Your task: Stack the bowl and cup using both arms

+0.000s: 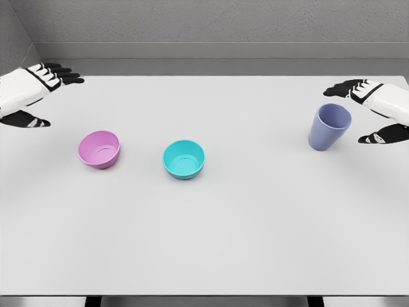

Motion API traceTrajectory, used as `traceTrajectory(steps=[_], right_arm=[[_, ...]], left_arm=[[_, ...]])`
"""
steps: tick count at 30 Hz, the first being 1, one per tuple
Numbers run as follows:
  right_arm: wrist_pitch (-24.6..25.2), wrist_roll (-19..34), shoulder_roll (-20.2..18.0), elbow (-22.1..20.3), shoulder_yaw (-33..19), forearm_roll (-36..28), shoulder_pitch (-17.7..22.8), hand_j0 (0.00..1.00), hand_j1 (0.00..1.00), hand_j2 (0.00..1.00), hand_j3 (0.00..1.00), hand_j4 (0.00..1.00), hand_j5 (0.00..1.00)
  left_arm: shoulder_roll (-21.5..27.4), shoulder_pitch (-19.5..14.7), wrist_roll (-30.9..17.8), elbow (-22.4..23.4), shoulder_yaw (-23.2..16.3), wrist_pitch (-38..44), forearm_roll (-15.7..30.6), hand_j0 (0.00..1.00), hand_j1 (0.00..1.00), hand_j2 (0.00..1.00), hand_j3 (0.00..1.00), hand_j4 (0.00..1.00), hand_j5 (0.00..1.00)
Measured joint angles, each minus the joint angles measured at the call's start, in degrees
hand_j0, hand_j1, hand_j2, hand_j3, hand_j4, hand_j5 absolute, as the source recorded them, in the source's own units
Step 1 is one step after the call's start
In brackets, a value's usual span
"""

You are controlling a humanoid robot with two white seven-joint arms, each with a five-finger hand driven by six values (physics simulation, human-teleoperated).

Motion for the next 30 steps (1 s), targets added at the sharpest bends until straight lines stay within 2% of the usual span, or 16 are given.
traceTrajectory(steps=[1, 4, 7, 10, 12, 17, 21, 26, 27, 30], right_arm=[[0.0, 0.07, 0.0, 0.02, 0.0, 0.02, 0.0, 1.0, 1.0, 1.0, 1.0, 1.0, 1.0], [0.0, 0.24, 0.01, 0.07, 0.0, 0.04, -0.44, 1.0, 1.0, 1.0, 1.0, 1.0, 1.0], [0.0, 0.54, -0.11, 0.11, 0.08, 0.03, -1.32, 1.0, 1.0, 1.0, 1.0, 1.0, 1.0], [0.01, 1.92, -0.57, -0.03, 0.44, 0.02, -2.28, 1.0, 1.0, 1.0, 1.0, 1.0, 1.0], [0.0, 3.23, -0.85, -0.07, 0.98, 0.01, -3.6, 1.0, 1.0, 1.0, 1.0, 1.0, 1.0], [-0.02, 5.83, -2.35, -0.31, 1.96, 0.06, -4.22, 1.0, 1.0, 1.0, 1.0, 1.0, 1.0], [0.0, 6.95, -2.96, -0.69, 2.79, -0.03, -7.37, 1.0, 1.0, 1.0, 1.0, 1.0, 1.0], [-0.02, 8.48, -2.45, -0.63, 7.31, -0.02, -10.89, 1.0, 1.0, 1.0, 1.0, 1.0, 1.0], [0.01, 8.78, -2.17, -0.42, 8.52, -0.12, -12.65, 1.0, 1.0, 1.0, 1.0, 1.0, 1.0], [-0.02, 9.22, -0.43, 1.55, 12.48, -0.15, -15.03, 1.0, 1.0, 1.0, 1.0, 1.0, 1.0]], left_arm=[[-0.04, -1.21, -1.83, 0.25, -1.25, -0.01, 1.82, 1.0, 1.0, 1.0, 1.0, 1.0, 1.0], [-0.1, -8.5, -7.05, 0.77, -7.96, 0.0, 7.0, 1.0, 1.0, 1.0, 1.0, 1.0, 1.0], [-0.6, -10.2, -14.66, 1.22, -13.93, -0.05, 11.3, 1.0, 1.0, 1.0, 1.0, 1.0, 1.0], [-1.05, -11.51, -20.67, 1.4, -16.88, -0.09, 14.54, 1.0, 1.0, 1.0, 1.0, 1.0, 1.0], [-1.12, -13.89, -23.58, 1.44, -18.84, -0.09, 16.73, 1.0, 1.0, 1.0, 1.0, 1.0, 1.0], [-1.11, -15.82, -27.19, 1.46, -20.7, -0.12, 19.98, 1.0, 1.0, 1.0, 1.0, 1.0, 1.0], [-0.94, -16.87, -29.78, 1.4, -21.02, -0.13, 21.65, 1.0, 1.0, 1.0, 1.0, 1.0, 1.0], [-0.22, -17.04, -30.48, 1.25, -21.07, -0.13, 22.13, 1.0, 1.0, 1.0, 1.0, 1.0, 1.0], [0.03, -17.04, -30.52, 1.28, -21.01, -0.12, 22.21, 1.0, 1.0, 1.0, 1.0, 1.0, 1.0], [0.44, -16.96, -30.59, 1.35, -20.69, -0.15, 22.26, 1.0, 1.0, 1.0, 1.0, 1.0, 1.0]])
